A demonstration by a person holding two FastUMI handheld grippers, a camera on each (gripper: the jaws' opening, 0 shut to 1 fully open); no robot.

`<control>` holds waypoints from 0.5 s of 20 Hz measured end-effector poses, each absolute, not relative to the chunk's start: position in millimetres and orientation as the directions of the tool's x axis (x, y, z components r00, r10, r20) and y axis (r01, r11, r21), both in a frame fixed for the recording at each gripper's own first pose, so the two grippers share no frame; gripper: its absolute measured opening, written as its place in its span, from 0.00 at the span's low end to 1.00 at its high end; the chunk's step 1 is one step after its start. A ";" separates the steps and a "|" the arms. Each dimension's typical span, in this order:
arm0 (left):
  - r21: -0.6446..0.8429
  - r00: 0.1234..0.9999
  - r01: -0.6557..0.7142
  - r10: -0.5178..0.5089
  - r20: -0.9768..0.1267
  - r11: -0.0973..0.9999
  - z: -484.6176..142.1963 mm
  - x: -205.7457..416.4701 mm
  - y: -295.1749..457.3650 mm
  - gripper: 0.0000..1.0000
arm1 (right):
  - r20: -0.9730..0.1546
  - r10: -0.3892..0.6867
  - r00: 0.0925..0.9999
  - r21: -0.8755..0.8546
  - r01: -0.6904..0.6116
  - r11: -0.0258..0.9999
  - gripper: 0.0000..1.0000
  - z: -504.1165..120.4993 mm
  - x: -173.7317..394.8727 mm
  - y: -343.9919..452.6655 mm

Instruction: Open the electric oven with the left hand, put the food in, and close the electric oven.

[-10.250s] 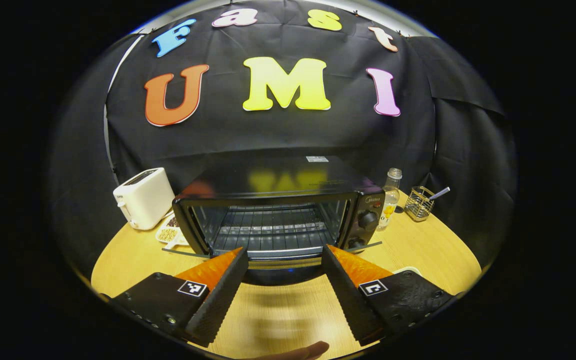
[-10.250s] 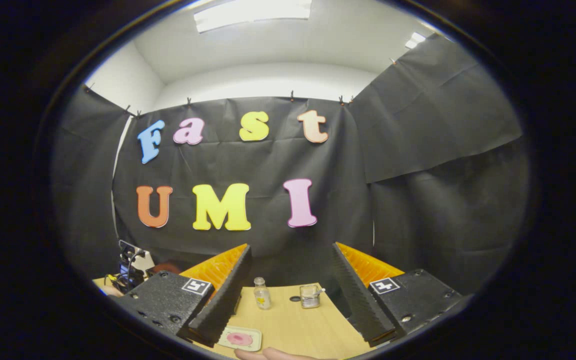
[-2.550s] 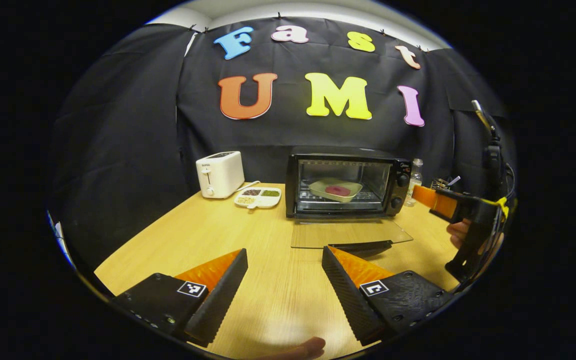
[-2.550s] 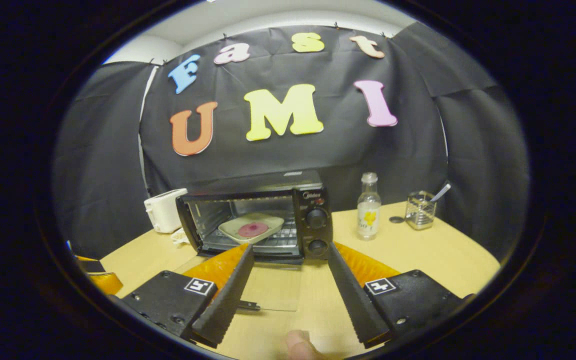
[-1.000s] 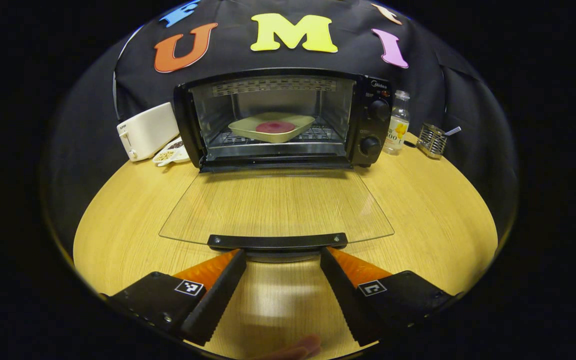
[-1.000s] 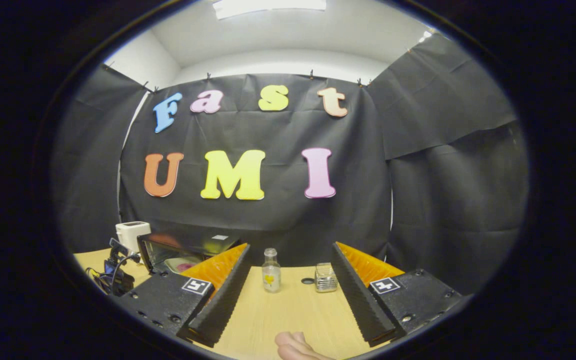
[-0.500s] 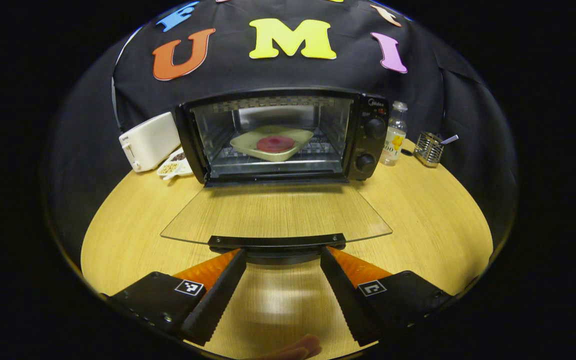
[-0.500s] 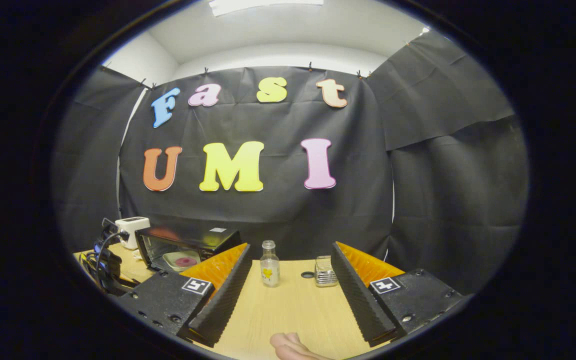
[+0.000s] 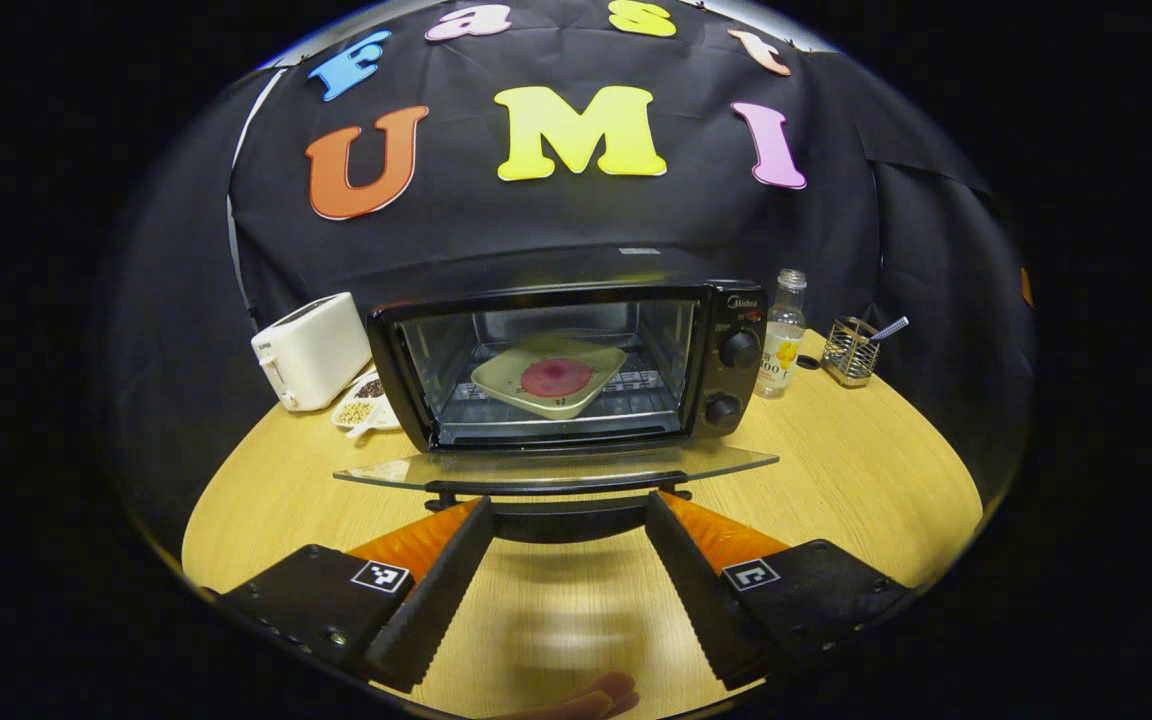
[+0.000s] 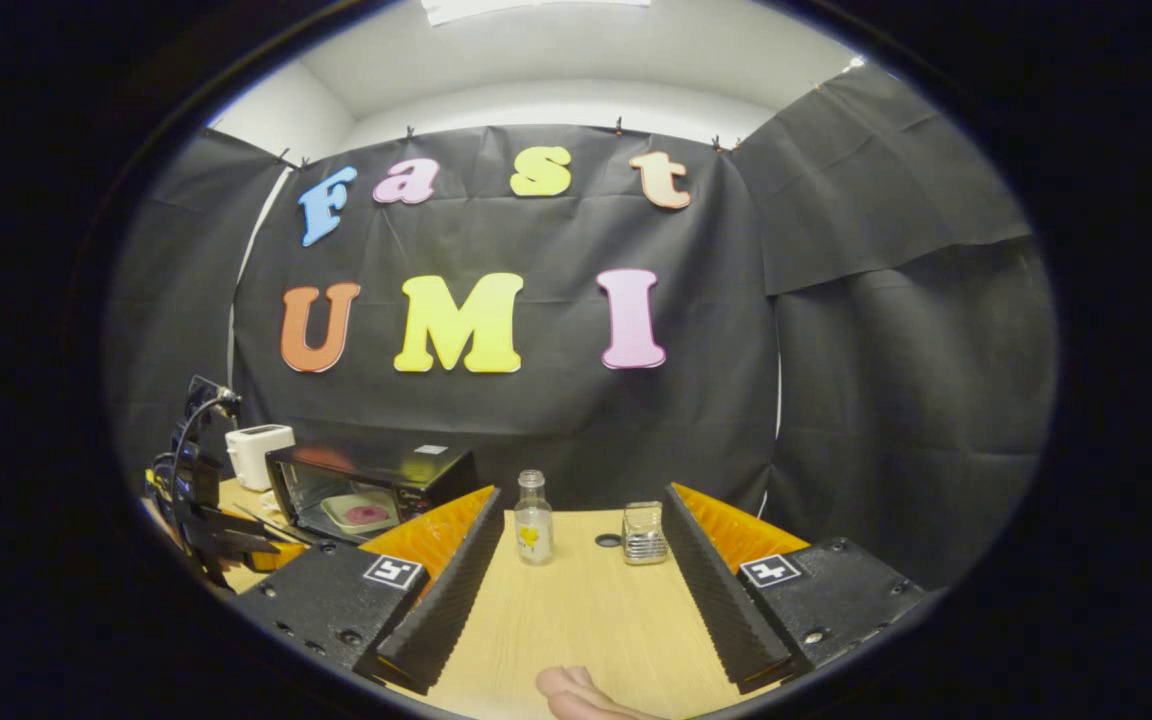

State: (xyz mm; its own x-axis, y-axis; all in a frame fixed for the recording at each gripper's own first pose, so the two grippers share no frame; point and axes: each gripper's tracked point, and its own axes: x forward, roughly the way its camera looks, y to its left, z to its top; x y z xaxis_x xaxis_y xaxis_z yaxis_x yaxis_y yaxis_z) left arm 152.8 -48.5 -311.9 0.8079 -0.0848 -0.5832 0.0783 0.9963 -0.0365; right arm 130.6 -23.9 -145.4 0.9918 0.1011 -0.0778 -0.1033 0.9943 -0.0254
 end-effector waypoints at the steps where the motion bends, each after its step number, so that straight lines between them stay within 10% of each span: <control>1: -0.029 0.813 0.082 -0.084 -0.576 0.996 -308.4 155.9 -48.1 0.98 | -0.079 0.098 0.992 -0.024 -0.101 0.995 0.97 -144.3 127.8 -23.9; 10: 0.006 0.854 0.111 -0.093 -0.512 0.994 -276.9 198.2 -40.8 0.96 | -0.077 0.064 0.995 -0.038 -0.067 0.997 0.96 -136.8 99.4 -38.3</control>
